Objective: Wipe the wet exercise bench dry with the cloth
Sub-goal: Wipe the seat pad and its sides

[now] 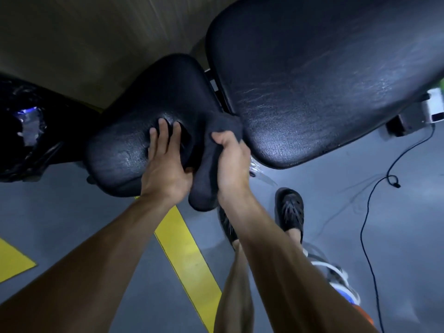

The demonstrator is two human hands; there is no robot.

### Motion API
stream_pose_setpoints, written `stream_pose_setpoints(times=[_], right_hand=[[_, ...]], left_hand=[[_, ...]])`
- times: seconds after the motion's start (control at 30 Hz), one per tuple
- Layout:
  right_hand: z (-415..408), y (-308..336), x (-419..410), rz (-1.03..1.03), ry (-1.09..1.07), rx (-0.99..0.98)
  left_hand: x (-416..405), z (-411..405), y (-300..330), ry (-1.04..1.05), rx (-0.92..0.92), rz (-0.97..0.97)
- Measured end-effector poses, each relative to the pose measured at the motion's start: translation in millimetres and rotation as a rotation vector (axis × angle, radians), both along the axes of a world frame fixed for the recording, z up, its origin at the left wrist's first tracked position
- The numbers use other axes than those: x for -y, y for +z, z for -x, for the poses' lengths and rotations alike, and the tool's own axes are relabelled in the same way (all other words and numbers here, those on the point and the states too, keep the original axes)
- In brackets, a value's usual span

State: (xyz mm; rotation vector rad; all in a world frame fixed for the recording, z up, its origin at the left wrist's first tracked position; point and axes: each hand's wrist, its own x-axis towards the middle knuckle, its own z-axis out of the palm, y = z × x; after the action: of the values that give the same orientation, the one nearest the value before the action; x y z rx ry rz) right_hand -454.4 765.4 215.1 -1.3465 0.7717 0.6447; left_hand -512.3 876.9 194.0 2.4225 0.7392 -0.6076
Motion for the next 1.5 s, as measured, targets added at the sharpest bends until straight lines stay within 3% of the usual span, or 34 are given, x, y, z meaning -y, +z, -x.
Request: stream_pose_setpoints(times=[0.1, 0.23, 0.33, 0.53, 0.77, 0.93, 1.2, 1.33, 1.5], right_hand=[[8.0, 0.2, 8.5, -0.112, -0.062, -0.041], [48.2, -1.5, 74.0, -0.300, -0.371, -0.353], [87.8, -10.2, 117.0, -0.346, -0.669, -0.468], [56.3, -32.4, 110.1, -0.572, -1.080, -0.395], [2.7, -34.0, 65.4, -0.702, -1.217, -0.270], [3.8, -35.9, 78.4, -0.625, -1.114, -0.296], [-11.9, -41.1, 139.9, -0.183, -0.681, -0.192], [-4.0, -39.8, 121.1, -0.062, -0.711, -0.186], [13.1, -51.3, 105.0, -0.268, -0.733, -0.288]], left_hand=[[-4.5, 0.5, 2.4, -0.023, -0.021, 0.009], [-5.4, -0.3, 7.4, -0.034, -0.057, 0.033], [-4.5, -1.3, 6.2, -0.039, -0.057, 0.032], [-2.5, 0.9, 0.7, -0.057, -0.033, 0.001], [-3.1, 3.0, -1.1, -0.051, -0.041, 0.017], [-12.2, 5.4, -2.1, -0.073, -0.078, 0.027], [-4.7, 4.2, 0.7, -0.077, -0.109, -0.025], [-1.1, 1.6, 3.9, -0.078, -0.140, -0.025], [4.5, -2.6, 7.6, -0.056, -0.210, -0.032]])
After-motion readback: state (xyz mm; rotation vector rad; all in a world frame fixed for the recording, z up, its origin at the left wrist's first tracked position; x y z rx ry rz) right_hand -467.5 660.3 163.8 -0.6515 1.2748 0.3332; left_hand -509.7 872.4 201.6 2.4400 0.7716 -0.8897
